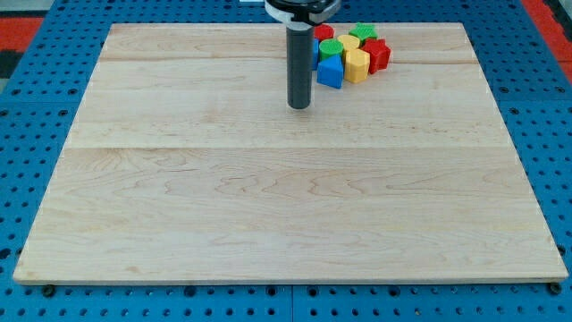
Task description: Move your arm to the top right
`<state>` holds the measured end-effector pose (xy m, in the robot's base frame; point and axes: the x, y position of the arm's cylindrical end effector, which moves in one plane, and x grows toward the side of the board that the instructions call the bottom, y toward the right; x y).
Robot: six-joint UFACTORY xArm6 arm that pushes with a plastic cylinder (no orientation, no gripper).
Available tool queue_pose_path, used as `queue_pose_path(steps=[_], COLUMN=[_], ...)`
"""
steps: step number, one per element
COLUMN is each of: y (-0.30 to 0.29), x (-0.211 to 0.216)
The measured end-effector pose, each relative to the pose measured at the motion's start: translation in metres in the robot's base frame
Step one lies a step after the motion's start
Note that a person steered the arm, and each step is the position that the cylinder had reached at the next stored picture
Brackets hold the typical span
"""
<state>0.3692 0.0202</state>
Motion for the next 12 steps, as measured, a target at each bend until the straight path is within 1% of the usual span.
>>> queue_pose_path(steps=[3,6,7,8,9,10,11,12], y=[0.002,0.027,0.049,0.09,0.11,0.11,0.145,0.2], x=[0.003,0.003,0.003,0.003,-0.003,-0.017,-0.031,-0.072])
